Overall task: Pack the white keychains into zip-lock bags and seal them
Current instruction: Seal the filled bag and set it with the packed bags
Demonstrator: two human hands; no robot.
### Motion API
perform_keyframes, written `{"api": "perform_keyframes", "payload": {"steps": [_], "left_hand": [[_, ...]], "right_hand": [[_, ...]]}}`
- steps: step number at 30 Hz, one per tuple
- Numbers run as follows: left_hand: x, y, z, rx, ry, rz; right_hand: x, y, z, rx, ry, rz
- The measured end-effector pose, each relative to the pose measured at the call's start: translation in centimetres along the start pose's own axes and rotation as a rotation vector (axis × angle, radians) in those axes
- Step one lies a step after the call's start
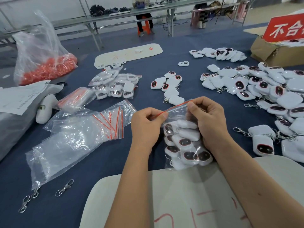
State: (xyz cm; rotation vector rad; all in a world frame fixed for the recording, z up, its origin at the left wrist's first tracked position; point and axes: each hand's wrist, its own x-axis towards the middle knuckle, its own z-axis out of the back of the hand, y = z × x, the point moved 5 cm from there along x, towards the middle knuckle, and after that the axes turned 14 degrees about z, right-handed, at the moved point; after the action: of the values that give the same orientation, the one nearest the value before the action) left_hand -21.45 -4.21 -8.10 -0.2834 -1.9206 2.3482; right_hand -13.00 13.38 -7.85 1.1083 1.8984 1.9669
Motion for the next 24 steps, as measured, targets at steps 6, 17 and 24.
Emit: {"api": "perform_keyframes", "payload": {"steps": [6,17,24], "left_hand": [[0.21,0.49,0.65,-0.113,-0.013,0.084],[-0.11,0.09,0.20,-0.004,0.044,-0.007],[-0.33,-0.32,0.36,-0.025,0.062,-0.099]], "right_hand": [[0.21,-0.33,0.58,0.047,-0.098,-0.028],[0.28,-0.50,0.36,0.126,-0.045,-0.062],[0.16,-0.66,0.13,0.089,0.022,-0.027]]}}
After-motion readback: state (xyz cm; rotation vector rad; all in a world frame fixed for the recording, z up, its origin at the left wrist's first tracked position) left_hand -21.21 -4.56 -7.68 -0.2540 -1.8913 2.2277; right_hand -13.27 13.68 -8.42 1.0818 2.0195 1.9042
